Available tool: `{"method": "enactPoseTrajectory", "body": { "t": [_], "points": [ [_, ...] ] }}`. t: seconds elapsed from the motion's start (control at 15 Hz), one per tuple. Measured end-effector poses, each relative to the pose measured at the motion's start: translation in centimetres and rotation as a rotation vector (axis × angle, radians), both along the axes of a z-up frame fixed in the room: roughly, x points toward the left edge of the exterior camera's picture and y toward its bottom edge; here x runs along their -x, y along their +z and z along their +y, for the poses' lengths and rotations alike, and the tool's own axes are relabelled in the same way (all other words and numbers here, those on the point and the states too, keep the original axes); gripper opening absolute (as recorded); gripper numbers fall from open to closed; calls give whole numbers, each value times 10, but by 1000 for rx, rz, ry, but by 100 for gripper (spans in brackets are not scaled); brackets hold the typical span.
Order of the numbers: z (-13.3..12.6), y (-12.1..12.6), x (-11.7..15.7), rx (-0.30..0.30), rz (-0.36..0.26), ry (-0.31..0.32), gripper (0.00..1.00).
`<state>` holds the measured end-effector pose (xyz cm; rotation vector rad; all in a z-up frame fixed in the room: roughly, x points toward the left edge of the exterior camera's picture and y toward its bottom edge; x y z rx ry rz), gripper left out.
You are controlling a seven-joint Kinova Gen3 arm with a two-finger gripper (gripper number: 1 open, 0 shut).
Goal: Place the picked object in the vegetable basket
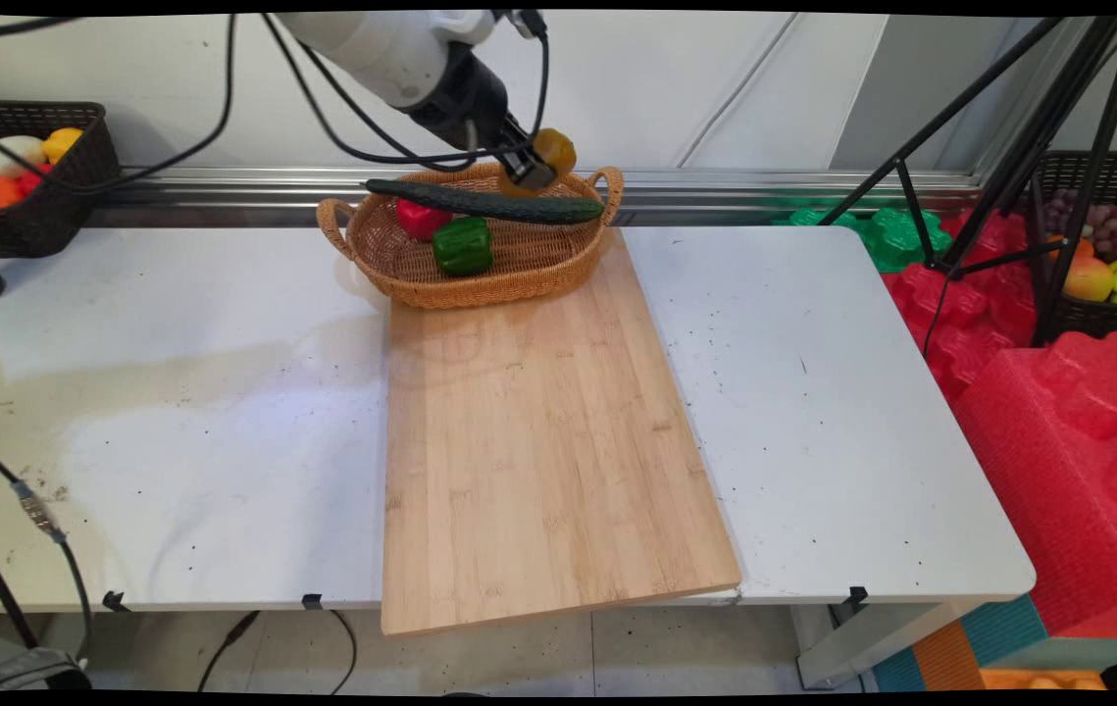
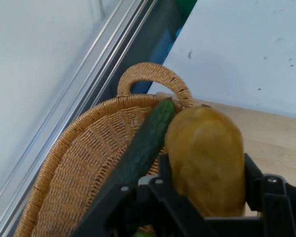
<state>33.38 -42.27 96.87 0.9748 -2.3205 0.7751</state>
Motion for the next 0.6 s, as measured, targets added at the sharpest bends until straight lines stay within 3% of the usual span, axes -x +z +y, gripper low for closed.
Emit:
{"method": "enactPoseTrajectory", "body": {
  "t": [0.6],
  "points": [
    [-62, -54, 1, -97, -61, -21, 0]
  ]
}}
